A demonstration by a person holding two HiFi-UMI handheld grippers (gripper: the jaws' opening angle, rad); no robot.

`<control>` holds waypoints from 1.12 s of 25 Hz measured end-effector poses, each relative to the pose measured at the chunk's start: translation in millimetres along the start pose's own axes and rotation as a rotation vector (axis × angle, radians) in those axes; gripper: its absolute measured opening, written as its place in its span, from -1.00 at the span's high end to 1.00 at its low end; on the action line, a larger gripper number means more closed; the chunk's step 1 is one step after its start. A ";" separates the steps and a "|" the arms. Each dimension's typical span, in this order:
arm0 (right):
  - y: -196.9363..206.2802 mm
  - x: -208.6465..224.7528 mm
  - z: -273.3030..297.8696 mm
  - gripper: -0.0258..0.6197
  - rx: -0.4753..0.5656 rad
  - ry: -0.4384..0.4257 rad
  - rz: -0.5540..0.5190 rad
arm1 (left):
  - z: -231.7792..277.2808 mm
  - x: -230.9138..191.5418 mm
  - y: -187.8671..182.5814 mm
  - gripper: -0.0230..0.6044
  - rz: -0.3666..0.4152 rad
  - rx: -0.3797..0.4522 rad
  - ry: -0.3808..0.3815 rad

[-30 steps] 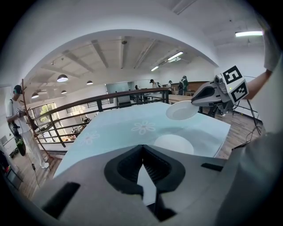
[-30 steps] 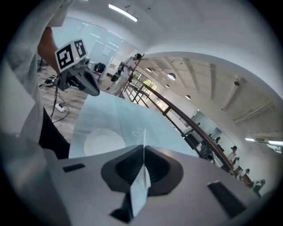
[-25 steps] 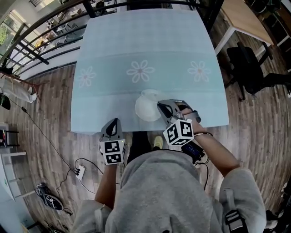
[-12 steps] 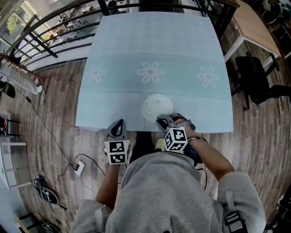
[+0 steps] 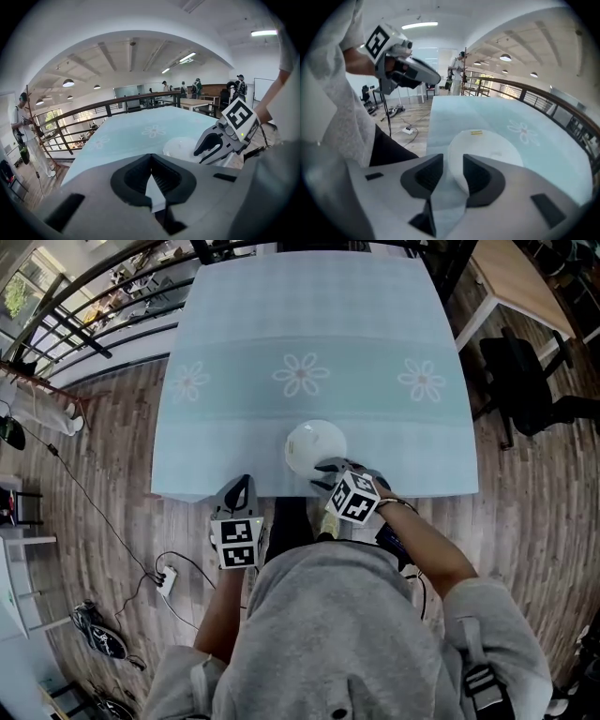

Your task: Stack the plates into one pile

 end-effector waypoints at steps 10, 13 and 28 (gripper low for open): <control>-15.1 33.3 -88.4 0.50 0.264 0.152 0.223 | -5.1 -4.6 -25.6 0.86 -0.031 0.074 0.008; -21.6 42.4 -127.1 0.67 0.361 0.265 0.295 | -10.7 -10.6 -36.8 0.86 -0.062 0.124 0.015; -39.0 -38.7 -231.5 0.80 0.592 0.692 0.599 | -101.3 -28.4 -36.2 0.86 -0.063 0.290 0.027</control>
Point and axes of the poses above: the fingertips, and each gripper's own axes: z forward along the fingers, x to its right, y out of its underside, the point moved 6 cm from there along -z, backward along the fingers, and after that the axes turned 7 degrees about z, right-handed, at the moved point
